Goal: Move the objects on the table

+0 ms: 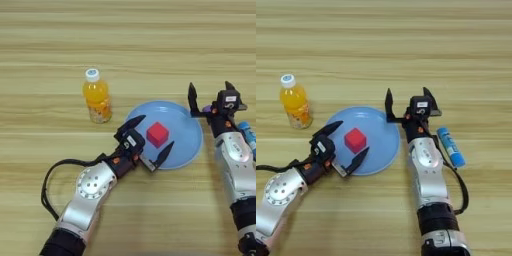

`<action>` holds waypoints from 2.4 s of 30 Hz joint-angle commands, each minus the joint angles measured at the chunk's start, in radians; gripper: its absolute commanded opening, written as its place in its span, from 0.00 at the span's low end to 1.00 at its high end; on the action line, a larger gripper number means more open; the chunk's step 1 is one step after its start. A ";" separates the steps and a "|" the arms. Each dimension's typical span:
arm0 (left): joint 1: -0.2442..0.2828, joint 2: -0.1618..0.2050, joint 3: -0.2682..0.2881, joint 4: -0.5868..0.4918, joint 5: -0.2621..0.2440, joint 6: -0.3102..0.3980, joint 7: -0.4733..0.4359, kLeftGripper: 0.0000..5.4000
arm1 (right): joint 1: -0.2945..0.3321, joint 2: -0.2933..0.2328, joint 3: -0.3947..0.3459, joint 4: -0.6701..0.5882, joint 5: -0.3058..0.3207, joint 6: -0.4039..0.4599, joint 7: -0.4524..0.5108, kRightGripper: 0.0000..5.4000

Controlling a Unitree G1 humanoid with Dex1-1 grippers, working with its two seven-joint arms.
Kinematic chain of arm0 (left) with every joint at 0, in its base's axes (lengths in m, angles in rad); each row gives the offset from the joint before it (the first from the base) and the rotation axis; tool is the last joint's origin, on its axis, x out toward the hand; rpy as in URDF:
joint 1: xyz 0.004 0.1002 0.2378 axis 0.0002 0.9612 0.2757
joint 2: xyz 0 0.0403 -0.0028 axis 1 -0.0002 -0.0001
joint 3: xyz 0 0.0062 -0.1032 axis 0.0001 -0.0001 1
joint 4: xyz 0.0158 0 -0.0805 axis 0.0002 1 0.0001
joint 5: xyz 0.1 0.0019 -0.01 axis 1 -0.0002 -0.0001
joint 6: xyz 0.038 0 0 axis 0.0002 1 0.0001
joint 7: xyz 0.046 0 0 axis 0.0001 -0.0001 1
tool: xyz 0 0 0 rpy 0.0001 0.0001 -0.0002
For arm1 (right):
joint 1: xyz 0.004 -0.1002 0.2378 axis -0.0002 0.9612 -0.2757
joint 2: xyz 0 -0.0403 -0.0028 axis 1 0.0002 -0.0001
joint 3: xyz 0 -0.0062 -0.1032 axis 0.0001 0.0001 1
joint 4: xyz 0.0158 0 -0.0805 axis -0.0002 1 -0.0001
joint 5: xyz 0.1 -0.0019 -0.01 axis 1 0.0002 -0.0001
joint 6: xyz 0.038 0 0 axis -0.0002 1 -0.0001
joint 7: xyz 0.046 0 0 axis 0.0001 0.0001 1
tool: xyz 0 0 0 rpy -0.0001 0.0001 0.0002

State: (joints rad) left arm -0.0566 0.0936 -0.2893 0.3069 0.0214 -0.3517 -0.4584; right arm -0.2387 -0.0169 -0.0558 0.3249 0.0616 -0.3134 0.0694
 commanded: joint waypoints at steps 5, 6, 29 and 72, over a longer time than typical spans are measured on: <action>-0.066 0.001 -0.008 0.073 0.035 -0.021 0.003 1.00 | 0.000 0.011 0.007 -0.017 -0.002 0.010 -0.007 1.00; -0.070 0.002 -0.013 0.072 0.038 -0.020 0.000 1.00 | 0.002 0.013 0.009 -0.019 -0.003 0.010 -0.007 1.00; -0.120 0.040 -0.018 -0.139 -0.030 0.318 -0.115 1.00 | 0.008 0.027 0.016 -0.031 -0.006 0.023 -0.012 1.00; -0.201 0.027 -0.068 -0.033 0.026 0.368 -0.108 1.00 | 0.013 0.048 0.027 -0.051 -0.024 0.036 -0.031 1.00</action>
State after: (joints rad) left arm -0.2483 0.1201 -0.3566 0.2619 0.0357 0.0225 -0.5690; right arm -0.2294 0.0270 -0.0311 0.2854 0.0393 -0.2920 0.0477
